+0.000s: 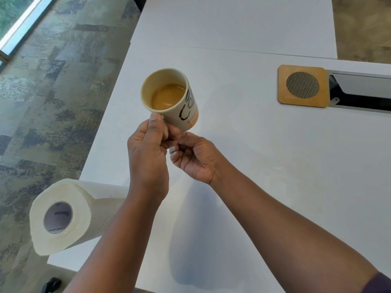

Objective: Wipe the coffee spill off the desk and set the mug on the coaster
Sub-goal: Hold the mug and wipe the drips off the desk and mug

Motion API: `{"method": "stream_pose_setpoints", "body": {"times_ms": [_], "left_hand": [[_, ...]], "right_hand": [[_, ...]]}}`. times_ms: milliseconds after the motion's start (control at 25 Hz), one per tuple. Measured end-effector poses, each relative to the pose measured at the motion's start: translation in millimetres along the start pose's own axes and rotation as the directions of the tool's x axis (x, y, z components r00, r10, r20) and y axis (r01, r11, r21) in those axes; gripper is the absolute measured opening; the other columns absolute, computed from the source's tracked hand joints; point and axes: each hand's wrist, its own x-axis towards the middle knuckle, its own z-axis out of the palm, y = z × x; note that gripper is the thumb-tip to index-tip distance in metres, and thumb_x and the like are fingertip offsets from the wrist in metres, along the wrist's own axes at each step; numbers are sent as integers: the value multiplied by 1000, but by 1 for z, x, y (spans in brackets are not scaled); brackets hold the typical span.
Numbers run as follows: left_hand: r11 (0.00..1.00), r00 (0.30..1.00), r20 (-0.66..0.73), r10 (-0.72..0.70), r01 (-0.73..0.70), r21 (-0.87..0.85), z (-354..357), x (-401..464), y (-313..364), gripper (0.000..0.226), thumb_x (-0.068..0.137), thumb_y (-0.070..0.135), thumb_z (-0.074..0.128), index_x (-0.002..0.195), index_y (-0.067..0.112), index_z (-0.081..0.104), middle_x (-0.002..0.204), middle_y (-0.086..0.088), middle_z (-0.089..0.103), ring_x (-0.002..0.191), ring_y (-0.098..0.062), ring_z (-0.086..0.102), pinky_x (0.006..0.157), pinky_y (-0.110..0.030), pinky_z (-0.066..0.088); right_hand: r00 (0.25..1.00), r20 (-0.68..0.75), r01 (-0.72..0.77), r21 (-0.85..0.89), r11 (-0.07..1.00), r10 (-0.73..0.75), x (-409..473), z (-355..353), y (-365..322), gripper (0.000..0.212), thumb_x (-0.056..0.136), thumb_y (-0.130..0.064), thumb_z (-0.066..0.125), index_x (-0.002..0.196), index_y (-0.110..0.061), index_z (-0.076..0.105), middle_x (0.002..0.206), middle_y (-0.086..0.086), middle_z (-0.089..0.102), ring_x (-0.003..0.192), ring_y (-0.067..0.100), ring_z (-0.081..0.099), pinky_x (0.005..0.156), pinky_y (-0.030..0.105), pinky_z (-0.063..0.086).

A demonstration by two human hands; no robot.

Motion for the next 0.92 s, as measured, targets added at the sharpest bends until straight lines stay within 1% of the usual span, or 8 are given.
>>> {"method": "stream_pose_setpoints", "body": {"times_ms": [120,200,280,360,440,560,760,920], "left_hand": [[1000,1000,5,-17,17,-4,1,-2,0,46,109,27,42,65,21,54,71,-3,64,79,-25,55,77,-33,48],[1000,1000,6,-24,24,-4,1,-3,0,45,110,26,42,67,18,52,72,-5,63,80,-28,54,75,-31,50],[1000,1000,7,-22,22,-11,0,-3,1,45,110,25,42,67,17,50,72,-7,60,78,-26,54,73,-28,51],[1000,1000,10,-23,23,-2,-1,-3,1,46,110,26,41,65,18,50,71,-7,61,78,-26,54,74,-29,50],[1000,1000,12,-26,26,10,-3,-3,1,47,109,27,42,64,20,53,70,-4,63,79,-25,55,75,-31,49],[999,999,24,-24,24,22,-6,-2,2,48,106,32,43,60,27,57,70,-1,64,79,-23,57,75,-30,49],[1000,1000,10,-20,20,1,-8,2,-1,47,107,30,44,62,25,56,71,0,65,79,-23,56,74,-30,48],[1000,1000,-5,-13,13,-10,-9,7,-2,45,108,30,44,65,23,55,72,1,65,78,-21,57,74,-29,48]], "right_hand": [[999,-38,2,-10,1000,-2,3,5,-9,18,90,6,56,107,1,62,91,17,63,78,19,58,72,25,52],[998,-57,8,-15,1000,-9,6,9,-18,21,94,5,51,111,2,63,101,20,66,93,25,60,92,28,50],[998,-61,21,-1,1000,-21,11,12,-28,32,96,5,47,125,5,60,118,24,61,108,29,55,113,35,39],[998,-57,43,43,998,-40,15,12,-37,43,96,7,48,138,5,54,131,27,59,114,31,55,119,38,34],[997,-43,61,64,996,-59,16,10,-43,41,95,7,50,135,4,55,136,27,58,117,32,57,117,39,37],[996,-23,85,60,995,-83,14,6,-47,25,93,4,55,116,3,64,125,24,63,113,31,60,110,37,45],[990,-3,138,4,990,-138,8,-2,-50,12,91,0,61,99,-1,70,98,16,64,75,17,58,63,22,52],[985,40,171,-19,985,-170,3,-13,-45,11,94,0,56,100,-4,65,89,12,59,67,15,55,61,21,51]]}}
